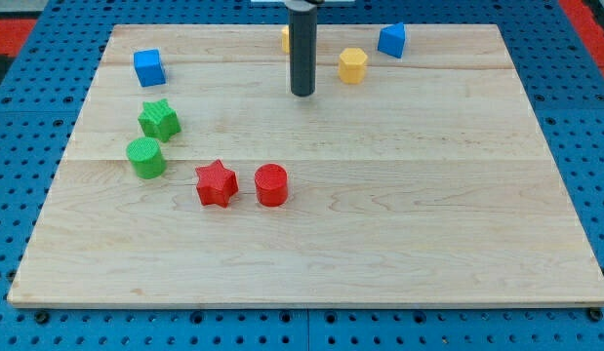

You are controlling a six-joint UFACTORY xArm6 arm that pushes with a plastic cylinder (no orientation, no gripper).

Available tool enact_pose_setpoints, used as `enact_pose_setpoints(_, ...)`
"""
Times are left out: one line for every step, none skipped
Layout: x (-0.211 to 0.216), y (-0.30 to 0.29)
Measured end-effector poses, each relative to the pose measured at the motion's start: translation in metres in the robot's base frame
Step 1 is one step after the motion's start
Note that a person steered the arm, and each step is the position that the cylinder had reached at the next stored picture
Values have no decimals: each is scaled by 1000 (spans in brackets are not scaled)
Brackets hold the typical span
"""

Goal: Push the triangle and yellow blocks towards the top right side of the board

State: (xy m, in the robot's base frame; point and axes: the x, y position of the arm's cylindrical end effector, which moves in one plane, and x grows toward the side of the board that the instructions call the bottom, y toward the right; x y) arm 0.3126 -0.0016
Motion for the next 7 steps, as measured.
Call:
enact_pose_setpoints(-7, 37)
enact_pose_setpoints(-26, 62)
enact_pose_setpoints(-28, 73)
enact_pose_setpoints(-33, -31)
enact_pose_setpoints(-59, -119)
enact_pose_setpoints(-95, -79)
enact_pose_setpoints(-102, 13)
